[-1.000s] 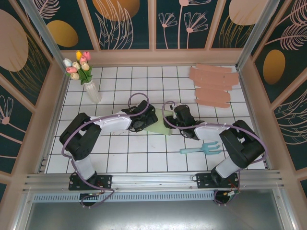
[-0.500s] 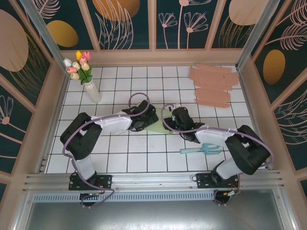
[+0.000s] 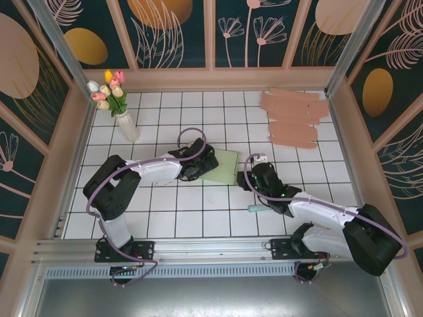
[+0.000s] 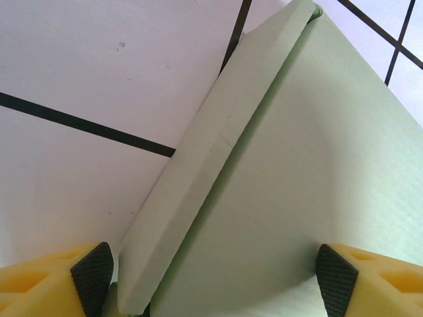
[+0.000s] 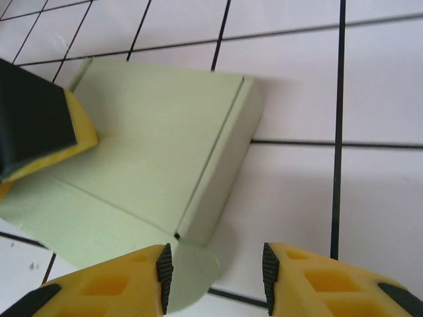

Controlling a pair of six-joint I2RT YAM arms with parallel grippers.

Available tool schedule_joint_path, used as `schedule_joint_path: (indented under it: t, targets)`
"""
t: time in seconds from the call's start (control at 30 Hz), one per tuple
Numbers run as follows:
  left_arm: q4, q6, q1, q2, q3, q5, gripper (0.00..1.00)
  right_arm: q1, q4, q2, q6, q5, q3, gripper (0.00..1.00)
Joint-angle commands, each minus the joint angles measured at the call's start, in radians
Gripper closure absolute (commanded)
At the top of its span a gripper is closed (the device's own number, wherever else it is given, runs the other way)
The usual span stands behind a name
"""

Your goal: Fold the paper box

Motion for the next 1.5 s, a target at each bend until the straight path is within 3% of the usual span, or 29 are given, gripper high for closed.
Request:
schedule_joint_path:
  t: [0.0,0.27,0.7,0.97,1.47]
  targets:
    - [-0.025,-0.009,-0.004,0.034,-0.024,-0.028,0.18,0.029,0.058,-0.021,0.085,-0.038,-0.039,0.57]
    - [-0.023,-0.013,-0.004,0.031,-0.028,-0.027,0.18,0.058,0.174,0.041,0.137,-0.117,-0.046,0.59]
    - [-0.028,-0.007,-0.004,0.029,-0.025,-0.031,0.18,0.09,0.249,0.219,0.145,-0.086,0.003,0.58]
    - [-0.023,-0.003,-0.004,0.042,-0.026,-0.025,0.18,0.088,0.269,0.243,0.151,-0.074,0.024,0.56]
    - [-0.025,-0.001,-0.004,0.049,-0.022,-0.03,0.18,0.088,0.255,0.268,0.096,-0.027,0.018,0.65]
